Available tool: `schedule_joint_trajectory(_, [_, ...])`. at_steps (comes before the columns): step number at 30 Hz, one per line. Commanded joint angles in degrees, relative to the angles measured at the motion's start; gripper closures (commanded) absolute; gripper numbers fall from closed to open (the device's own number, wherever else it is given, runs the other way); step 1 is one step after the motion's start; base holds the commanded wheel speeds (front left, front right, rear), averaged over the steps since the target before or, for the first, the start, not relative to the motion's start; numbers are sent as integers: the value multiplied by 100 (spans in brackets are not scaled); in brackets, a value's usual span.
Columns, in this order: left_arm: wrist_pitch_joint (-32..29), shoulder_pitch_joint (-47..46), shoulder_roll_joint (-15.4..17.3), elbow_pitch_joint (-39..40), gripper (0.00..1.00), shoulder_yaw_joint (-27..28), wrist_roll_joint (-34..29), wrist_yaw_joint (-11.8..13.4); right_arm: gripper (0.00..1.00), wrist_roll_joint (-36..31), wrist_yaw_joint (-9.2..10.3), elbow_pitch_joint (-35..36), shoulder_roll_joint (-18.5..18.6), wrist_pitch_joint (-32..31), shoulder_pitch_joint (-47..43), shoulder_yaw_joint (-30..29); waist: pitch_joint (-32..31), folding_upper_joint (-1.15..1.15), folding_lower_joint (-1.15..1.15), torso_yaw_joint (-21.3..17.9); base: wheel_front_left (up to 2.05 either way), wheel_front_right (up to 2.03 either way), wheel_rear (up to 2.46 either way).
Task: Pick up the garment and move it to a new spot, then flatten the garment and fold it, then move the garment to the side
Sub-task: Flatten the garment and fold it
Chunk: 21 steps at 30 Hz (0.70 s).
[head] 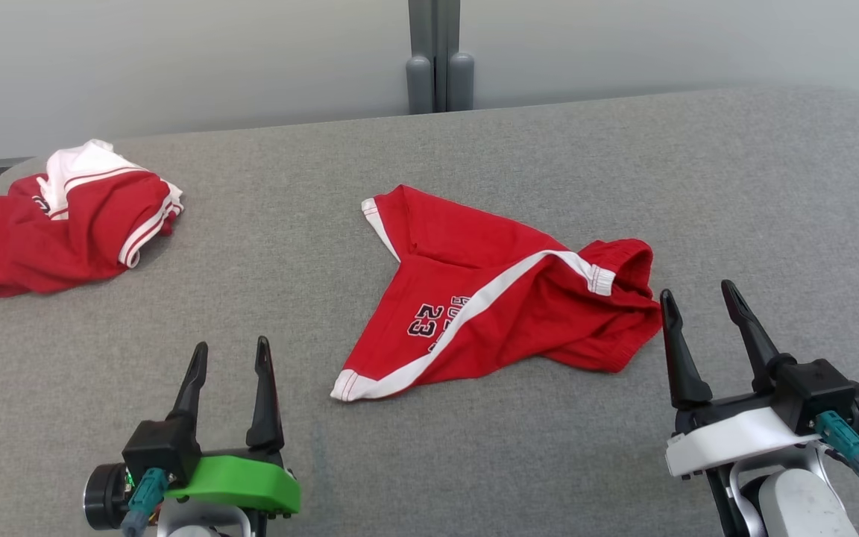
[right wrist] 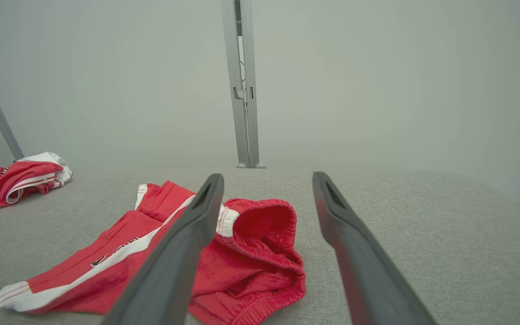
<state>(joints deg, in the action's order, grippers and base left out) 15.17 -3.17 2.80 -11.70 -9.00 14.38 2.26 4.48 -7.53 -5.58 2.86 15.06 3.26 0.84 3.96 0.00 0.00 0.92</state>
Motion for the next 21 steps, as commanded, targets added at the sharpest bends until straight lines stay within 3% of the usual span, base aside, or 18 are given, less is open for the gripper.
schedule_joint_trajectory(1, [-3, 95, 17, 25, 0, 39, 40, -10, 0, 80, 8, 22, 8, 16, -71, 1, -2, 0, 0, 11, 0, 0, 0])
schedule_joint_trajectory(21, [-3, 76, 17, 122, 0, 54, 68, 15, 0, 149, 8, -324, 8, 17, 135, 29, 96, 0, 0, 159, 0, 0, 0])
